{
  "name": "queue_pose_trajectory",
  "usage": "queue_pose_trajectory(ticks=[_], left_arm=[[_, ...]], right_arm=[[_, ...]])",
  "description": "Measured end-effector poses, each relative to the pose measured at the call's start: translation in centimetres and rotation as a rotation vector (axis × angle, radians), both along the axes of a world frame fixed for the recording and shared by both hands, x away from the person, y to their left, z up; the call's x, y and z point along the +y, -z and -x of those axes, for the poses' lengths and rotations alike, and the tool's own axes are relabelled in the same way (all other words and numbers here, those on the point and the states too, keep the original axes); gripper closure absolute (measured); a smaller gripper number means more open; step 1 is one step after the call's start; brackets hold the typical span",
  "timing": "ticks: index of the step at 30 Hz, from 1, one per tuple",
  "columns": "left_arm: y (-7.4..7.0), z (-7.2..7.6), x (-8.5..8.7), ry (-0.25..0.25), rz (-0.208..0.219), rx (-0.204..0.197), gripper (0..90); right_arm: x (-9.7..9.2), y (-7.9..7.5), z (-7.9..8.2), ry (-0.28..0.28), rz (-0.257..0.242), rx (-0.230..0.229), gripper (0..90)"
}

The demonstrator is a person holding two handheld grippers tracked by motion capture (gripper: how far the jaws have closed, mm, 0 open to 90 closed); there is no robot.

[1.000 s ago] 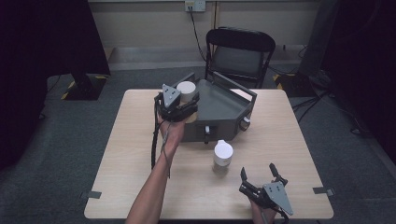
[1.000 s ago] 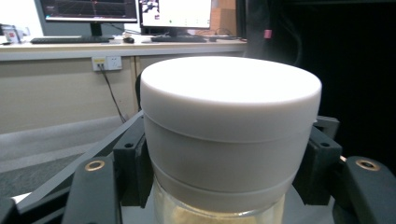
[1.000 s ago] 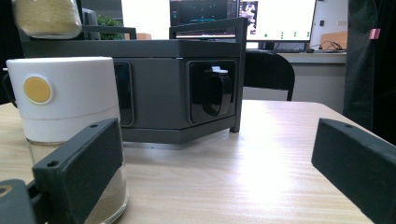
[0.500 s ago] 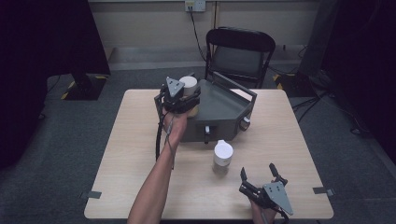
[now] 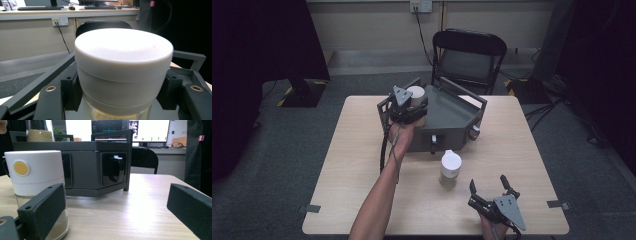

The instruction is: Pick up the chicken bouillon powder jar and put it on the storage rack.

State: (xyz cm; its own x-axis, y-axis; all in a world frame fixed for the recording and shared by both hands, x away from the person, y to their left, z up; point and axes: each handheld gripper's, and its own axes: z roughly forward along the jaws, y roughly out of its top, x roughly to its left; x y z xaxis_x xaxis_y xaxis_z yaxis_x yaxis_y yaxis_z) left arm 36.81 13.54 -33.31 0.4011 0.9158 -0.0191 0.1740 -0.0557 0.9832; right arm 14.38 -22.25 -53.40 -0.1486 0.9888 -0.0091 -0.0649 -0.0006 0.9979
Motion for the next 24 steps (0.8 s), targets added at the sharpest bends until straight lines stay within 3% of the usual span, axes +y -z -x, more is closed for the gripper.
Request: queue_pose_trajectory(ticks=[19,22,24], left_arm=[[0.9,0.2,0.1,-0.003,0.008,-0.031,34.2],[1.0,0.2,0.0,0.001,0.018,-0.027,28.7],[1.4,0.4,-0.3,-0.013,0.022,-0.051,24.4]], right_arm=[[0.0,0.0,0.0,0.000,0.000,0.000,0.8],[0.0,0.0,0.0,0.000,0.000,0.000,0.8],[0.0,0.0,0.0,0.000,0.000,0.000,0.8]])
